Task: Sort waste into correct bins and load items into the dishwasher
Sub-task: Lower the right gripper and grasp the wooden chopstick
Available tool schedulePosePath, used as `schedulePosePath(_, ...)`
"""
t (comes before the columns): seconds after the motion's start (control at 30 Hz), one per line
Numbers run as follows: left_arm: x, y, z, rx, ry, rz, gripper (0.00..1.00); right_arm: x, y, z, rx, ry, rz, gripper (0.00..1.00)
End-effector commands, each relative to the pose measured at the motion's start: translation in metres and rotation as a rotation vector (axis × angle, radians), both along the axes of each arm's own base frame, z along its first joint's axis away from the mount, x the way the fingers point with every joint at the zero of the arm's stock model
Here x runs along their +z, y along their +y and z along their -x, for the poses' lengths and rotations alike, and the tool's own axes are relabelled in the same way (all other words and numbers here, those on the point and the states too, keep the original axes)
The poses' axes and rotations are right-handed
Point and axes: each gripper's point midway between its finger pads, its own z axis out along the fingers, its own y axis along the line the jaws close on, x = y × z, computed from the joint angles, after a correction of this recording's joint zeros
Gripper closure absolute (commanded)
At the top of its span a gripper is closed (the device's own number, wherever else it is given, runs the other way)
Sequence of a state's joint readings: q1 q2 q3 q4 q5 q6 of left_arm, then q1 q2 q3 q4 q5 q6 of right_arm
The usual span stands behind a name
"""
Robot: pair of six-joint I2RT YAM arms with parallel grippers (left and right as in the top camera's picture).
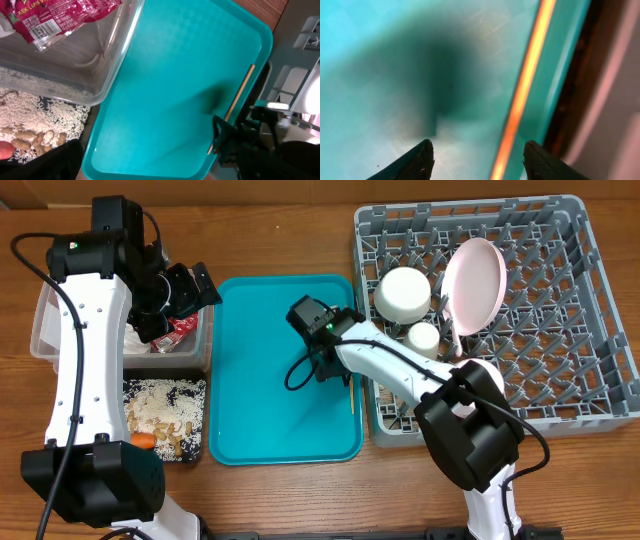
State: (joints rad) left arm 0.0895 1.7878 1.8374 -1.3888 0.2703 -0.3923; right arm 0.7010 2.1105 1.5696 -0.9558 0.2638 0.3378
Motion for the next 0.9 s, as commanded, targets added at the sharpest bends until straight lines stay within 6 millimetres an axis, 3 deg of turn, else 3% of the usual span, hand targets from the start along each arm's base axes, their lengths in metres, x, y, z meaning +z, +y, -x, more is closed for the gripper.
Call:
schedulePosePath(0.0,0.005,-0.002,-0.004,-0.001,-0.018,0.01,0.0,0.015,-0.007,-0.021,0.018,-0.061,0.051,0.39)
schedulePosePath(0.47,0.005,-0.003,-0.004,-0.002,-0.018,0.01,0.0,0.014,0.001,-0.014,0.074,-0.053,0.061,0.39)
schedulePosePath(0.87,0.005,-0.003,-0.004,-0.004,-0.018,0.01,0.0,-0.028,-0.001,0.007,0.086,0.007,0.015,0.39)
